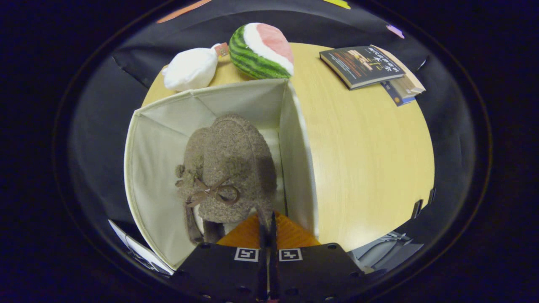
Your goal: Open the storage box then place both shoes into the box .Put the left shoe in first, then the right shoe, with the right side of both shoes facing outward in a uniform manner.
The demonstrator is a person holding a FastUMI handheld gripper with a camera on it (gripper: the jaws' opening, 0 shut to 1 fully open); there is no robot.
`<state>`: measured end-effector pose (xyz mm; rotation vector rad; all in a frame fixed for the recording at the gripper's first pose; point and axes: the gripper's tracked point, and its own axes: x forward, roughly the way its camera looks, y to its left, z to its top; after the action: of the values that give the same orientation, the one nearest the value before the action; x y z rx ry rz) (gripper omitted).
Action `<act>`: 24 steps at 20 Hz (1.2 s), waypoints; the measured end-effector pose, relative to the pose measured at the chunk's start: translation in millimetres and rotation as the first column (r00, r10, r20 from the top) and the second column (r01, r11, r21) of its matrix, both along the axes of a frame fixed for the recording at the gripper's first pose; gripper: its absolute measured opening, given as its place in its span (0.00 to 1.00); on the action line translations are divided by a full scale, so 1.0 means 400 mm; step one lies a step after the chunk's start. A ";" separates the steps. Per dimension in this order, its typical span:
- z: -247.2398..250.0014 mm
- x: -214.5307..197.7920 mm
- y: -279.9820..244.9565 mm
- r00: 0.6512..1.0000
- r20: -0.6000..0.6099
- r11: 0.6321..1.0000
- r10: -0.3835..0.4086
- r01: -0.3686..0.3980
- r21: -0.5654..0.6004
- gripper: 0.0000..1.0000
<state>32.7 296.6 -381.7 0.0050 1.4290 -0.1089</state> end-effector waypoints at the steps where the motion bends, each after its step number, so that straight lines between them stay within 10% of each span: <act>1: -0.010 0.003 -0.004 1.000 -0.009 1.000 -0.026 0.026 -0.007 0.03; 9: 0.002 0.028 0.017 0.999 0.045 1.000 -0.002 0.002 -0.013 0.16; 16: 0.144 0.006 0.058 0.976 0.192 0.991 0.097 -0.112 0.068 0.76; 24: 0.363 0.004 -0.052 0.885 0.458 0.988 0.090 -0.136 0.069 0.91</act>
<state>34.4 275.7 -236.4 0.0270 0.9601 0.0595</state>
